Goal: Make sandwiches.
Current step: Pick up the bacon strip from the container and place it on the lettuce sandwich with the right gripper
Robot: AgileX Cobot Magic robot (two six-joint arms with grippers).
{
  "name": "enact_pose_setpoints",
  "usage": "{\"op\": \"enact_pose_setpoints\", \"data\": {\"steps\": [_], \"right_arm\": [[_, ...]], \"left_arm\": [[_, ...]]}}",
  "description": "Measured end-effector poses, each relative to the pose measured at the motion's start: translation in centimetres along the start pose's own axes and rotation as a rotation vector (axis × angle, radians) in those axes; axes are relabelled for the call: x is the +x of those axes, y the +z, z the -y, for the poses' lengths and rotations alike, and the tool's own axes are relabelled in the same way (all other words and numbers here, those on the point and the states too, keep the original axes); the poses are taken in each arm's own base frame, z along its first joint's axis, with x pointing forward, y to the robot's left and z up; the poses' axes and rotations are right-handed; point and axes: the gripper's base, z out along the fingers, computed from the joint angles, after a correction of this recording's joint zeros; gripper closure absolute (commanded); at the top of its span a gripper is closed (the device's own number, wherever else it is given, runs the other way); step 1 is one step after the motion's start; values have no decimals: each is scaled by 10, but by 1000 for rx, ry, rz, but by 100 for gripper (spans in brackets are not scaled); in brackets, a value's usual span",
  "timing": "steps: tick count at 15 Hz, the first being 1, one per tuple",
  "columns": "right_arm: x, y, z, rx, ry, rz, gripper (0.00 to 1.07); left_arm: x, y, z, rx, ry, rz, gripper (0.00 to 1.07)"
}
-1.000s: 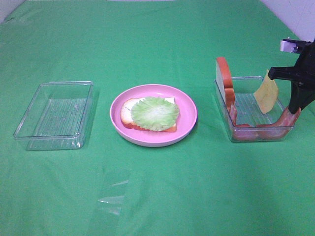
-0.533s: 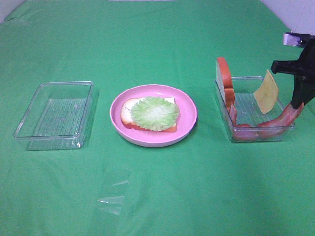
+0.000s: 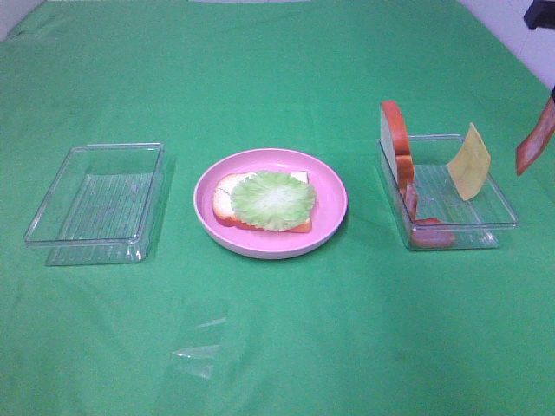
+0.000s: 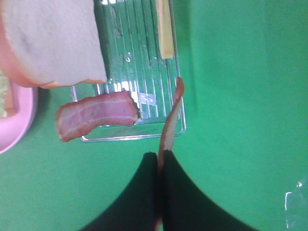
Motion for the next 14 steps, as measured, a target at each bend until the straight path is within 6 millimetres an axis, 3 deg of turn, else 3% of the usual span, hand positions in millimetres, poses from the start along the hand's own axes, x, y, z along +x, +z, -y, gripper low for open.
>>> {"op": "enact_pose_setpoints", "data": {"steps": [2,4,5,7,8,11,13,14], "right_arm": [[9,-24,-8,-31,-7,64,107],[21,-47,-30,-53,-74,124,107],[32,-54,-67,-94,-184,135,107],[42,-46,-106,-131,-280,98,107],[44,-43,-115,-140,-304,86,107],[56,-21,-171,-197,-414,53,107],[59,-5,-195,-228,-455,45,107],[60,22,-224,-274,-483,41,107]], "left_arm": [[0,0,0,0,0,0,4],[0,0,0,0,0,0,4],[0,0,0,0,0,0,4],[0,0,0,0,0,0,4],[0,0,0,0,0,0,4],[0,0,0,0,0,0,4],[0,0,0,0,0,0,4],[0,0,0,0,0,0,4]]}}
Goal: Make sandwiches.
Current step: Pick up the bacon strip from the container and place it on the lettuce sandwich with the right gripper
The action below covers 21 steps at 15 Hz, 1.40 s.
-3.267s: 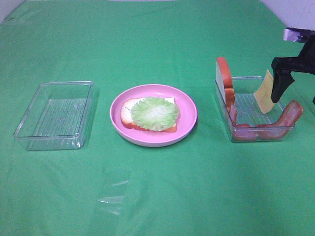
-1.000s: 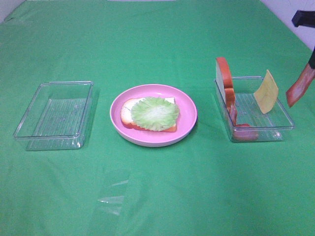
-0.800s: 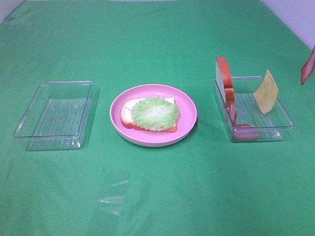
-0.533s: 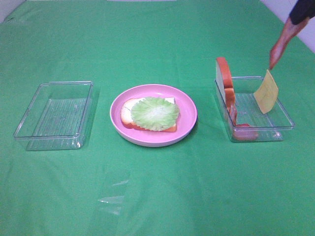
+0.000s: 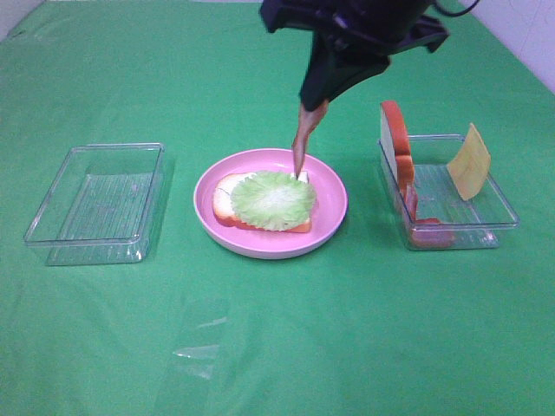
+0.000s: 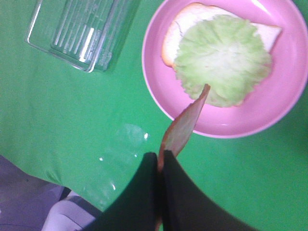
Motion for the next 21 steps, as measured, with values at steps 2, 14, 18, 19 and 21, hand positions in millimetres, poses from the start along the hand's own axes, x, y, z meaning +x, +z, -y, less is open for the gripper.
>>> {"op": "enact_pose_setpoints", "data": {"steps": [2,14,18,19,21], "right_arm": [[-7,33,-11,-37,-1,5,107],[-26,133,5,-26,33,67,107],[-26,136,21,141,-22,59,107],[-25,139,24,173,-35,47,107],[-22,147,29,207,-56,17,107]], "left_arm": [[0,0,0,0,0,0,4],[0,0,0,0,0,0,4],[0,0,0,0,0,0,4],[0,0,0,0,0,0,4],[0,0,0,0,0,0,4]]}}
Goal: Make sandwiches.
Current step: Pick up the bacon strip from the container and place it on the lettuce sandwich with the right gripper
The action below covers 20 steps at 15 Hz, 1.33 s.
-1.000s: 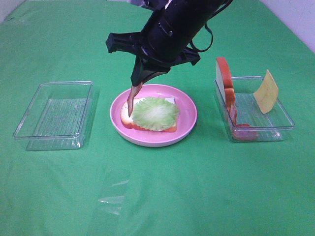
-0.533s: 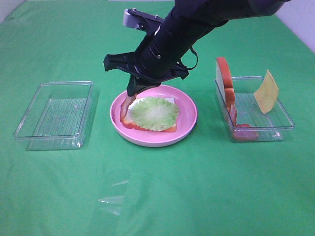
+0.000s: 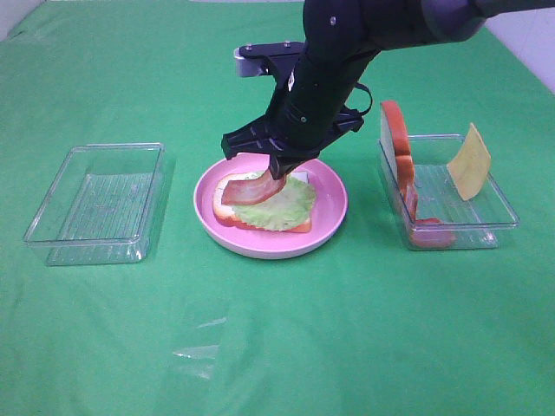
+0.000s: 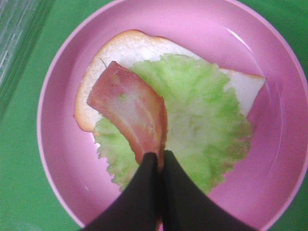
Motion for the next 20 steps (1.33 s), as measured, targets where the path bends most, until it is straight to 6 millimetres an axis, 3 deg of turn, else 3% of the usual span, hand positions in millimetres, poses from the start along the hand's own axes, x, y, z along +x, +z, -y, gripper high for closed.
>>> {"op": "enact_pose_setpoints", "data": {"steps": [7,8,10,12,13,15,20], "right_arm": [[0,11,5,56,-62,3,107],[0,11,5,60,-67,9,102],[0,11,6,61,-68,9,78],[-1,11,6,63,-72,10,36],[-1,11,6,68,-77,10,22],[-1,10,7,74,-84,11,15],[-1,4,9,102,-102,-15,15]], "left_arm": [[0,0,0,0,0,0,4],[0,0,0,0,0,0,4],[0,0,0,0,0,0,4],[0,0,0,0,0,0,4],[0,0,0,0,0,0,4],[0,0,0,0,0,0,4],[0,0,0,0,0,0,4]]}}
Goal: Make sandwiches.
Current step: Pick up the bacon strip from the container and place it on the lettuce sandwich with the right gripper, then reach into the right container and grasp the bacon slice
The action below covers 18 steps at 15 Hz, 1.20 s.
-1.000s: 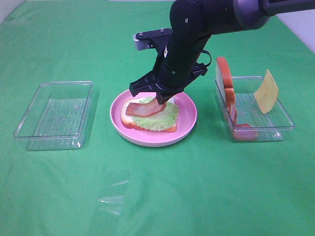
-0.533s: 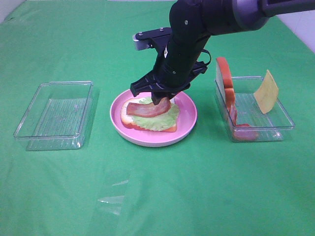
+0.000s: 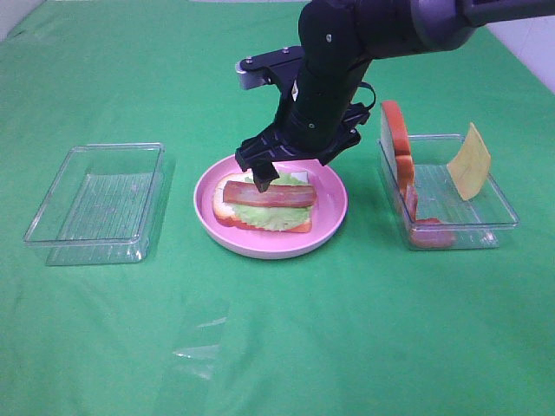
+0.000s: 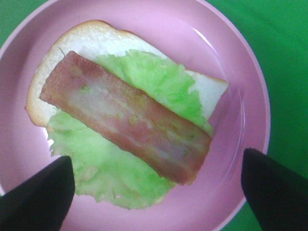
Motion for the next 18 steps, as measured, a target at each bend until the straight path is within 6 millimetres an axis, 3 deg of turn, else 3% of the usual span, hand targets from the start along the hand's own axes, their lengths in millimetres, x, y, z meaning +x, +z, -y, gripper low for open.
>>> {"op": "enact_pose_setpoints", "data": {"steps": [3,4,7,12,15,18], "right_arm": [[-6,-27,4,14,3,-21,15],[-10,-60,9,29,0,-41,15],[-10,-98,16,68,-18,-75,15],[3,-147,31,164,-34,-98,15],[5,-158,40,162,-4,-76,15],[9,-163,75,134,114,-77,15]], "left_arm": [[0,0,0,0,0,0,4],[0,0,0,0,0,0,4],[0,0,0,0,0,0,4],[0,0,0,0,0,0,4],[0,0,0,0,0,0,4],[0,0,0,0,0,0,4]]}}
